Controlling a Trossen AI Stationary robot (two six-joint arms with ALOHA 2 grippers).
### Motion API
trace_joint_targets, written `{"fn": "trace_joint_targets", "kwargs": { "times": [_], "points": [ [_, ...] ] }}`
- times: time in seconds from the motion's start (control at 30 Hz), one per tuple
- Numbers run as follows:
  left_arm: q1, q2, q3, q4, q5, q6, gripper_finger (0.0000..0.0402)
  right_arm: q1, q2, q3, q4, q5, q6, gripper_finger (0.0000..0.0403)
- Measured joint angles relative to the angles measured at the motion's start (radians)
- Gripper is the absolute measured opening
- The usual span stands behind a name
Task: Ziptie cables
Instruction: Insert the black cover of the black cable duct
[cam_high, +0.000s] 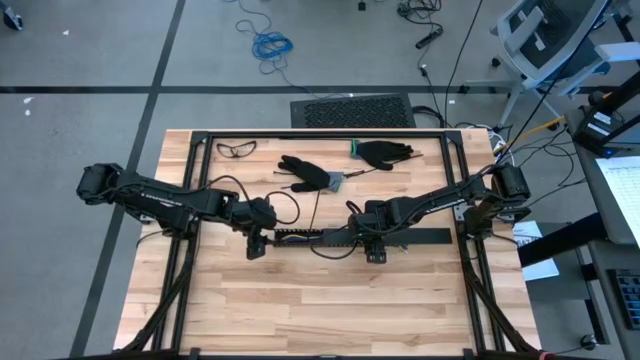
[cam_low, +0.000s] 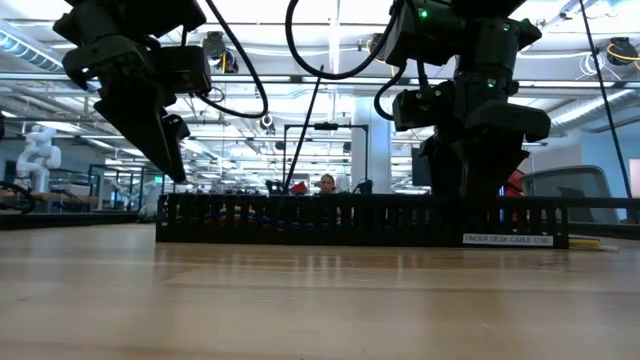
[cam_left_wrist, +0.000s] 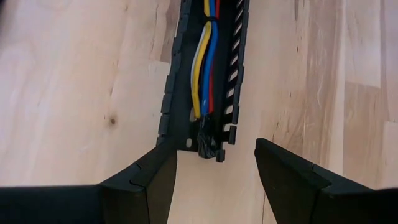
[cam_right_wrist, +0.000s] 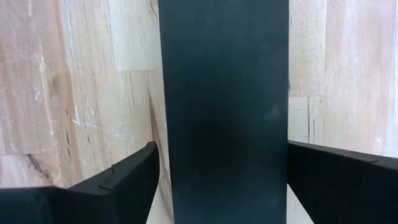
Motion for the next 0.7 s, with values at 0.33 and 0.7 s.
{"fn": "trace_joint_targets", "kwargs": {
  "times": [0.33,0.7],
  "points": [
    [0.0,0.0,0.0,0.018,-0.002,-0.007,0.0212,0.0,0.0,0.0,-0.015,0.0,0.0,0.0311],
    [0.0,0.0,0.0,0.018,-0.005,-0.008,0.0212,0.0,0.0,0.0,-0.022,0.0,0.015,0.0311]
  ]
}}
